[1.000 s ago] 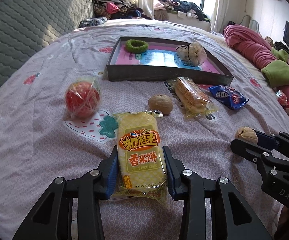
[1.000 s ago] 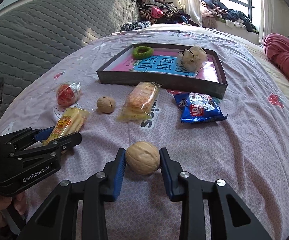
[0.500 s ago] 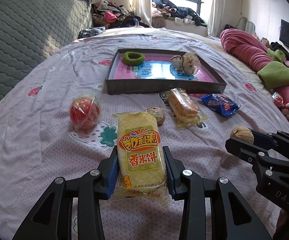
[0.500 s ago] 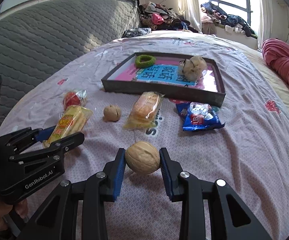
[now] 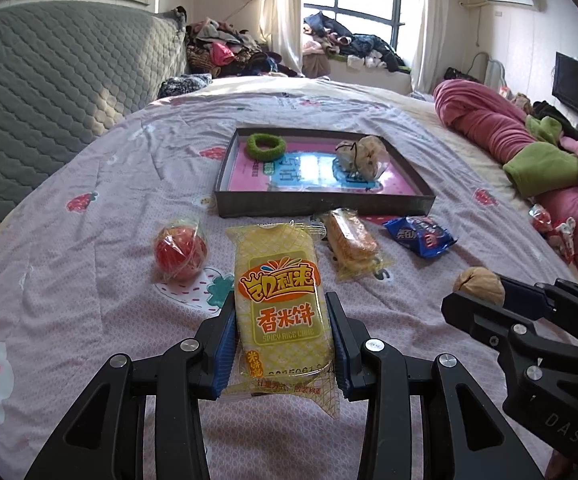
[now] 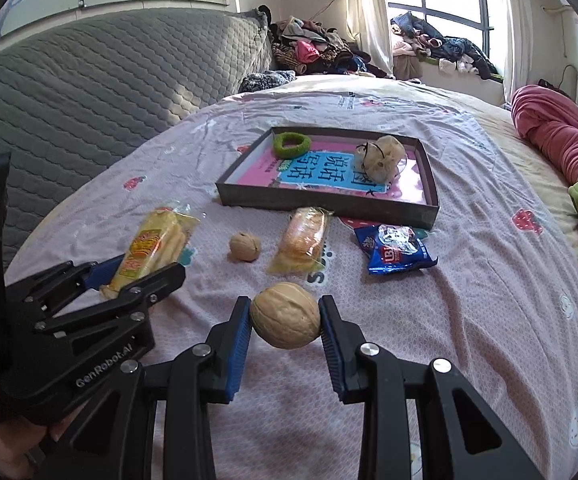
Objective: Organize objects
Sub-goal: 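Lift the cake packet with left gripper while right gripper lifts the walnut, then carry the cake packet in left gripper and walnut in right gripper toward the tray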
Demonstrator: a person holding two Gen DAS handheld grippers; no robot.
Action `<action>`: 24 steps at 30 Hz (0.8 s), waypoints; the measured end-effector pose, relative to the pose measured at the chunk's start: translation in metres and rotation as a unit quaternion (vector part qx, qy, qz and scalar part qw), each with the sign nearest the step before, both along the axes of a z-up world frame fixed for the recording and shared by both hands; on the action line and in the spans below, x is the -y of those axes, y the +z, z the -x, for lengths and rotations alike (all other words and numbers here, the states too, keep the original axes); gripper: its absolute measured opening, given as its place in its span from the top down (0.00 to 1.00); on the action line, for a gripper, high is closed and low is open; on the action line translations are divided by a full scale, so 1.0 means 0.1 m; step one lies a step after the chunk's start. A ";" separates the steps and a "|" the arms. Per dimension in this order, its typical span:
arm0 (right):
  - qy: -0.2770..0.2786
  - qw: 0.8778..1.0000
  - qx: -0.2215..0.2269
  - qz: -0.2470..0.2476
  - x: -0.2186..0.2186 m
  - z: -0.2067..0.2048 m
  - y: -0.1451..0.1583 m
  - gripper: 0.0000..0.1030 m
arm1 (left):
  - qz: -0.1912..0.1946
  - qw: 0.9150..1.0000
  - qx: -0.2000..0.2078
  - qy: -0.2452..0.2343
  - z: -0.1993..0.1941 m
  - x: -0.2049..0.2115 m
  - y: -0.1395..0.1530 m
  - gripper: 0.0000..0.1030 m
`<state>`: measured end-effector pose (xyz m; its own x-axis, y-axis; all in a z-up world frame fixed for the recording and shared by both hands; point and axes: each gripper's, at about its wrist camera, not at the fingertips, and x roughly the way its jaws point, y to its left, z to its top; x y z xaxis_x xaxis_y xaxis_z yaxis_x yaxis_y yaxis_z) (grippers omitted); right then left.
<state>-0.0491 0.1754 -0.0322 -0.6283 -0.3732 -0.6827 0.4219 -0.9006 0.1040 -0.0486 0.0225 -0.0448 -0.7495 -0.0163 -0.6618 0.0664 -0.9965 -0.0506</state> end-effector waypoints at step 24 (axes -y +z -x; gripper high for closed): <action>0.003 0.997 -0.069 0.026 -0.01 -0.35 0.72 0.67 | 0.021 0.999 -0.034 0.023 -0.36 0.10 0.58 0.60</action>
<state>-0.0140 0.1764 0.0402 -0.7123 -0.4095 -0.5701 0.4401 -0.8932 0.0917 -0.0129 0.0122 0.0132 -0.7911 -0.0782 -0.6067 0.1104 -0.9938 -0.0157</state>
